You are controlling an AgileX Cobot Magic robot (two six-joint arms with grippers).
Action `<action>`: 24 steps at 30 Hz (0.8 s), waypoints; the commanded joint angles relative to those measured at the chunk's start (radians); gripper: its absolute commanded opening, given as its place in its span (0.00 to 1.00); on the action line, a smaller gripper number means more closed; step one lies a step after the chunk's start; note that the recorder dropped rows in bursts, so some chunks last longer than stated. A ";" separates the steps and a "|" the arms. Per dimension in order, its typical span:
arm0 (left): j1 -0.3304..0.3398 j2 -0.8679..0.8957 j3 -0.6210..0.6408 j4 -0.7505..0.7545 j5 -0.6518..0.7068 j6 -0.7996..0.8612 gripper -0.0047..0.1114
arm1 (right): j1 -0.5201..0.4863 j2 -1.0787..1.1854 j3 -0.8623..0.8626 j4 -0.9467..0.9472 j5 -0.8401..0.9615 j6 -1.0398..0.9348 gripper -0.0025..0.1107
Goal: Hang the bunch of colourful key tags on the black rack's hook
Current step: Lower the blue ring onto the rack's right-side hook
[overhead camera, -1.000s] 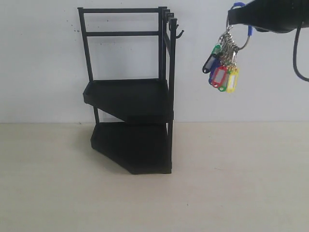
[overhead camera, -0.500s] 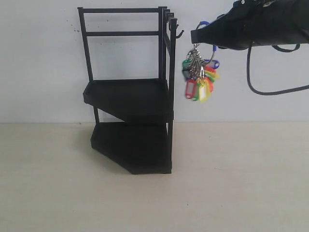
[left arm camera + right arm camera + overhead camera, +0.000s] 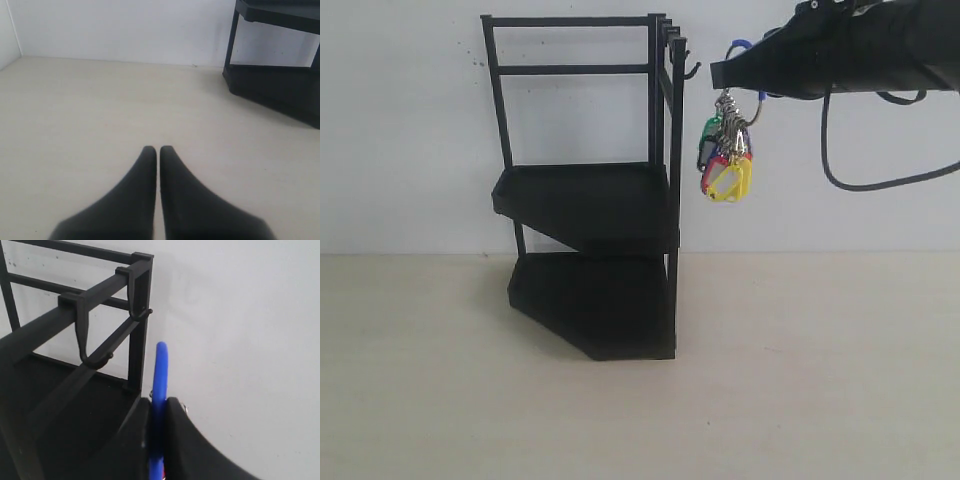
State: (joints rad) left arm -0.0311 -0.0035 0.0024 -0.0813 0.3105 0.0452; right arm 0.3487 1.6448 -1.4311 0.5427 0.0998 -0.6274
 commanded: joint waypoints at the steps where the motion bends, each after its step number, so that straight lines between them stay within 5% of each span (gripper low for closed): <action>1: 0.003 0.004 -0.002 0.001 -0.003 0.000 0.08 | 0.001 0.034 -0.071 0.001 0.064 -0.008 0.02; 24: 0.003 0.004 -0.002 0.001 -0.003 0.000 0.08 | 0.079 0.112 -0.166 -0.010 0.109 -0.005 0.02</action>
State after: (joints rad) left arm -0.0311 -0.0035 0.0024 -0.0813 0.3105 0.0452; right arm 0.4203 1.7572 -1.5843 0.5353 0.2234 -0.6356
